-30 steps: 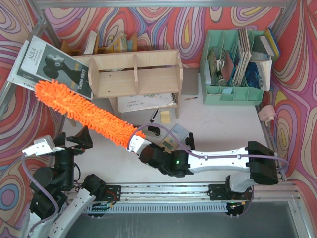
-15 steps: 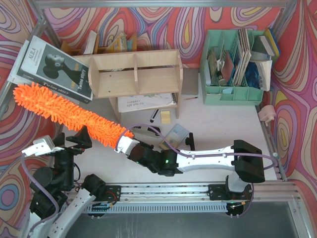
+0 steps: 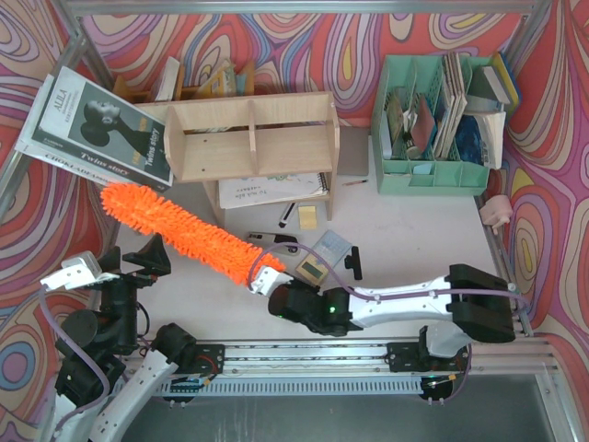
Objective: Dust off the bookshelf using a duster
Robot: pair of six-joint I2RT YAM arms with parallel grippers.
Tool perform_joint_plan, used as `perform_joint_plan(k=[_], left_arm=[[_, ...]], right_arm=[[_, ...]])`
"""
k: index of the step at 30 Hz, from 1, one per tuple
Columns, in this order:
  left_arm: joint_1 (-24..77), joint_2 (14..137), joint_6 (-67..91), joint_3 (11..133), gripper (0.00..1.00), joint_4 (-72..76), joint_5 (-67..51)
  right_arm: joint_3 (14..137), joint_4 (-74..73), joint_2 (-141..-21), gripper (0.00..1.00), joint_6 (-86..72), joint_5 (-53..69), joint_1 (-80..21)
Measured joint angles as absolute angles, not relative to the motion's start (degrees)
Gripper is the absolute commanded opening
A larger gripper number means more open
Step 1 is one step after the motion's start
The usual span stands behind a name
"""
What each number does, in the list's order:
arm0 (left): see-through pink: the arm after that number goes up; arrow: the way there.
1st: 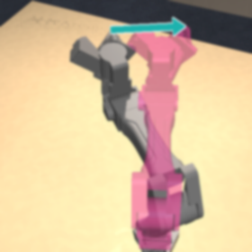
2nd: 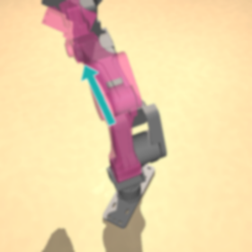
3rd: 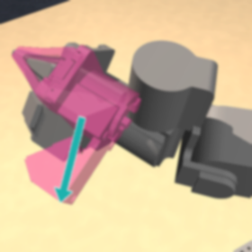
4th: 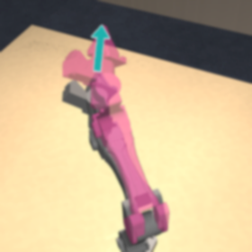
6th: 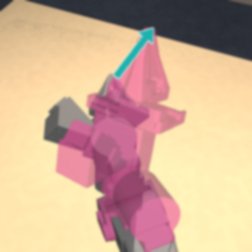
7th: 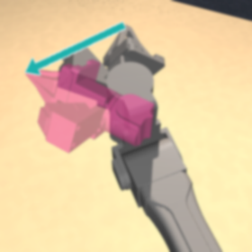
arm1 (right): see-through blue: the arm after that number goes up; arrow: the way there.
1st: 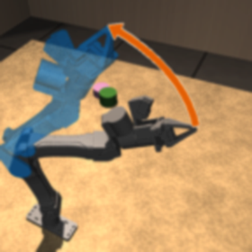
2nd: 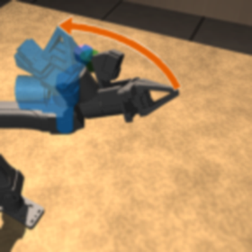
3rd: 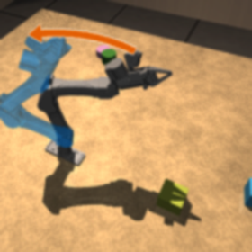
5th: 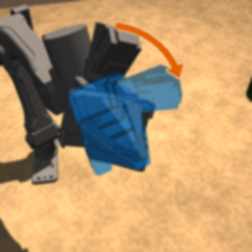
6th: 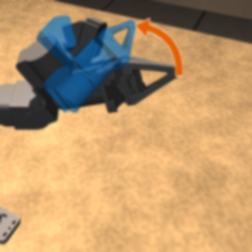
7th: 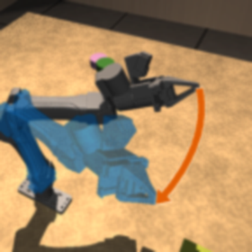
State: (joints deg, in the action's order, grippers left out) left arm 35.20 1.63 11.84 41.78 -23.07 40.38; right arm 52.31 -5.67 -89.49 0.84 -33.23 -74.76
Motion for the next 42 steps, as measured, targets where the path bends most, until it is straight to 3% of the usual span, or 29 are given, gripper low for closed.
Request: perform_joint_plan(k=[7, 23, 42], left_arm=[[35.2, 1.7, 11.8, 41.8, 0.98, -23.1, 40.4], [35.2, 1.7, 11.8, 41.8, 0.98, -23.1, 40.6], [35.2, 1.7, 11.8, 41.8, 0.98, -23.1, 40.9]], right_arm=[[47.6, -12.1, -83.0, 0.00, -4.9, -33.9, -75.3], [53.6, -8.4, -85.9, 0.00, -2.3, -34.5, -75.4], [47.7, -11.9, -83.2, 0.00, -7.4, -33.4, -75.8]])
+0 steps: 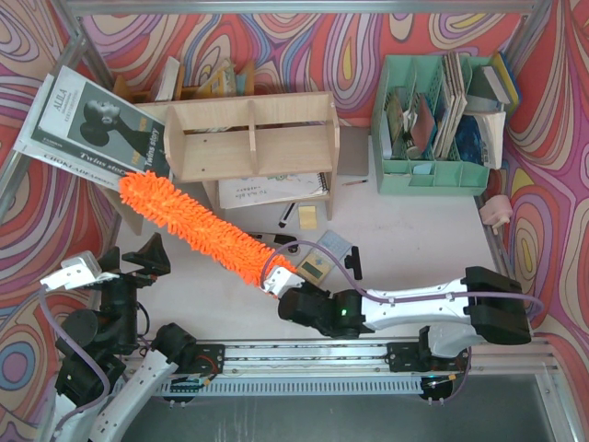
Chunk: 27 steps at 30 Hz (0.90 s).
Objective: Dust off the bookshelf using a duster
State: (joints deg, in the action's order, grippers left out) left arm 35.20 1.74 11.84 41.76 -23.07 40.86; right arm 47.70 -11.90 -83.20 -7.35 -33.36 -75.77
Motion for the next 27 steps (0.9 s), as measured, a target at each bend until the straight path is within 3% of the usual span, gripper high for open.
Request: perform_joint_plan(k=[12, 27], left_arm=[[35.2, 1.2, 11.8, 41.8, 0.98, -23.1, 41.9], [35.2, 1.2, 11.6, 41.5, 0.98, -23.0, 42.4]], right_arm=[[50.5, -2.4, -81.4, 0.00, -3.3, -30.6, -77.7], [75.0, -1.7, -98.6, 0.00, -5.3, -30.0, -77.7]])
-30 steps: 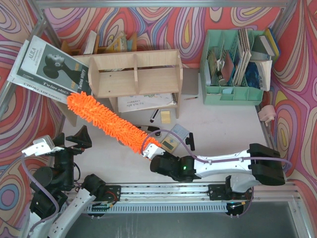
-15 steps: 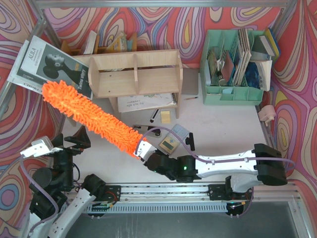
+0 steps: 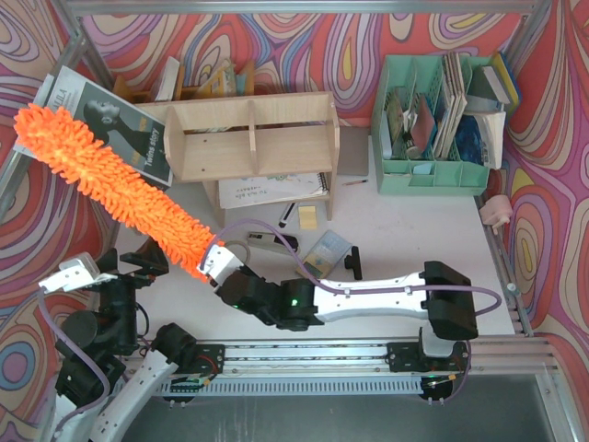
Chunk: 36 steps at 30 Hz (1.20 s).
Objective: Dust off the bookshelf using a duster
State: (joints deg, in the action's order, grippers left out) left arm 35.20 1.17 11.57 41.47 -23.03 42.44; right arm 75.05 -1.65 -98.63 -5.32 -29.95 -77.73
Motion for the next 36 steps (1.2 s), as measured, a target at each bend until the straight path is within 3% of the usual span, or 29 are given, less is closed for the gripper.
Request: perform_joint_plan(k=[6, 26, 36], left_arm=[[35.2, 1.2, 11.6, 41.4, 0.98, -23.0, 42.7], [35.2, 1.2, 11.6, 41.2, 0.98, -23.0, 42.9], [35.2, 1.2, 11.6, 41.2, 0.98, -23.0, 42.9]], right_arm=[[82.3, -2.5, -103.4, 0.00, -7.6, -29.7, -77.7], [83.0, -12.2, -106.9, 0.00, -18.6, -27.6, -74.6], [91.2, -12.3, -108.8, 0.00, -17.8, -24.2, -74.3]])
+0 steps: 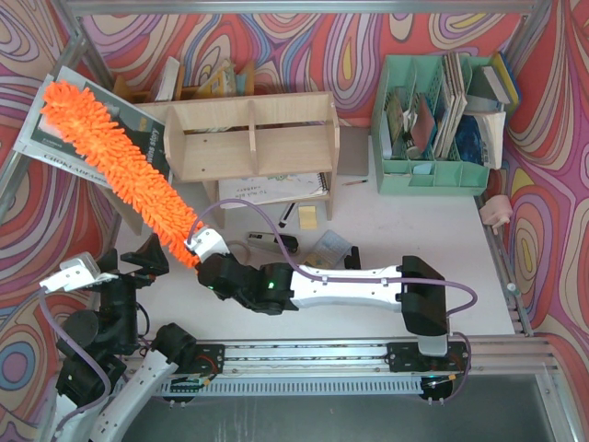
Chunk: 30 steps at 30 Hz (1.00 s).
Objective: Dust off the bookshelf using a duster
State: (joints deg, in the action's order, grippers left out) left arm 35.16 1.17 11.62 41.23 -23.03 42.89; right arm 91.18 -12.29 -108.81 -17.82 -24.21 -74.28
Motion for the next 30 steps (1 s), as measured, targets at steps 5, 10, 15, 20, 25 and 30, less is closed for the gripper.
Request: perform_joint_plan(k=[5, 10, 15, 20, 25, 30], left_arm=[[35.2, 1.2, 11.6, 41.2, 0.98, -23.0, 42.9], [35.2, 1.2, 11.6, 41.2, 0.98, -23.0, 42.9], [35.2, 1.2, 11.7, 41.2, 0.98, -23.0, 42.9], [35.2, 1.2, 11.8, 41.2, 0.98, -23.0, 42.9], [35.2, 1.2, 11.8, 41.2, 0.98, -23.0, 42.9], [35.2, 1.2, 11.8, 41.2, 0.98, -23.0, 42.9]], right_arm=[[92.5, -12.4, -110.1, 0.00, -17.9, -23.7, -74.3], [91.8, -13.4, -110.7, 0.00, -19.4, -23.9, -74.2], [90.0, -14.7, -110.7, 0.00, -22.2, -24.0, -73.6], [89.0, -16.3, -110.7, 0.00, -24.4, -24.0, -72.7], [89.8, -16.8, -110.7, 0.00, -24.6, -23.2, -72.5], [90.6, -15.0, -110.7, 0.00, -23.1, -22.0, -72.5]])
